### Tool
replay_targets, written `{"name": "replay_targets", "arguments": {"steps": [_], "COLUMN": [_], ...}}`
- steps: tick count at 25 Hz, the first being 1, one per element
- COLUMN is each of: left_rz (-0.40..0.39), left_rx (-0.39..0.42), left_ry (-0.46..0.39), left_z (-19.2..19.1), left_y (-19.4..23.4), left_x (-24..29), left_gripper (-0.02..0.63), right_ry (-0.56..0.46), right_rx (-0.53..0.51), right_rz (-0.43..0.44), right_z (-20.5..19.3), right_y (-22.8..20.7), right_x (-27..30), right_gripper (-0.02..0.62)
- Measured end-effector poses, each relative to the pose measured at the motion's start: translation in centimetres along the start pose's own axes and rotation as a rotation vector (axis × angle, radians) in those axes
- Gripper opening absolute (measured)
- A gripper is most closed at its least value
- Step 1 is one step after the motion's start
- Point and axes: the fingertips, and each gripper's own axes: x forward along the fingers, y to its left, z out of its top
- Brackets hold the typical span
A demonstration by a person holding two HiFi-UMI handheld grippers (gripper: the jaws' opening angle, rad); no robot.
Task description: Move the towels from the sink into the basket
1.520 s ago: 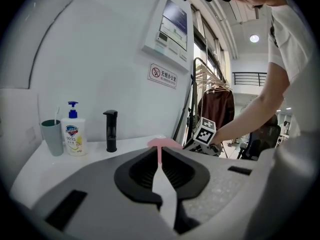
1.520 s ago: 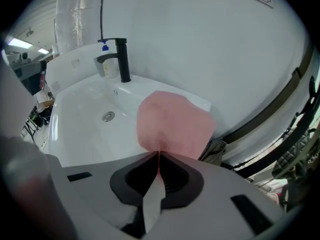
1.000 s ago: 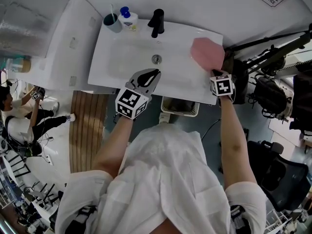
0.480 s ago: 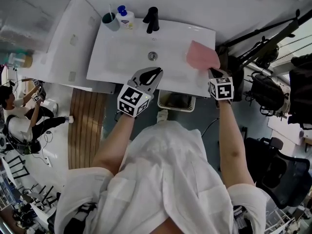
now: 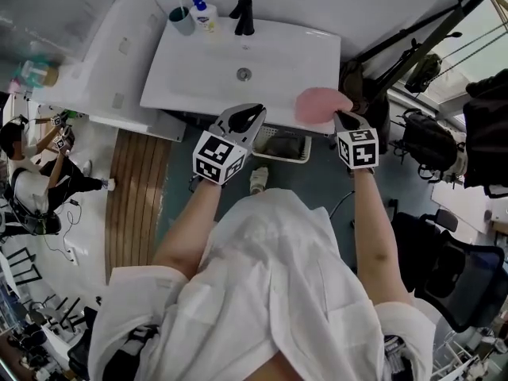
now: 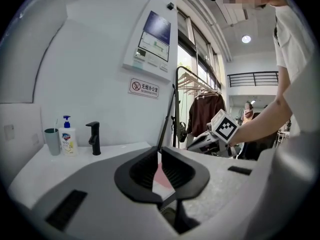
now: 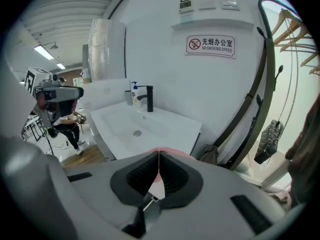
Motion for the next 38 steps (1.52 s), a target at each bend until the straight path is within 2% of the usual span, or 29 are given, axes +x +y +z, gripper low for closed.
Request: {"name": "replay_targets", "arguments": {"steps": [9, 17, 28, 38], "left_rz": [0.039, 0.064, 0.043, 0.016], "left_rx": [-0.022, -0.034, -0.061, -0.072], "left_ry": [-0.001, 0.012, 0.027, 0.05], "left_z": [-1.7, -3.0, -4.0, -5.1], "left_y": [-4.6, -4.9, -0.9, 2.4], "left_x": [-4.8, -7.7, -8.6, -9.2], "left_gripper": [0.031, 0.031, 0.031, 0.031], "right_ry": [-0.059, -0.111, -0.101, 0.035], "right_rx": [-0.018, 0.007, 0.044, 0.104], "right_rz": [0.05, 0.094, 0.129, 0.106], "right_z": [-1.8, -1.9, -0.8, -3.1], "right_y": [4.6, 8.4, 13.2, 14.7], "right_x": [-6.2, -8.7, -6.4, 0.0], "right_gripper": [0.031, 0.031, 0.031, 0.032]}}
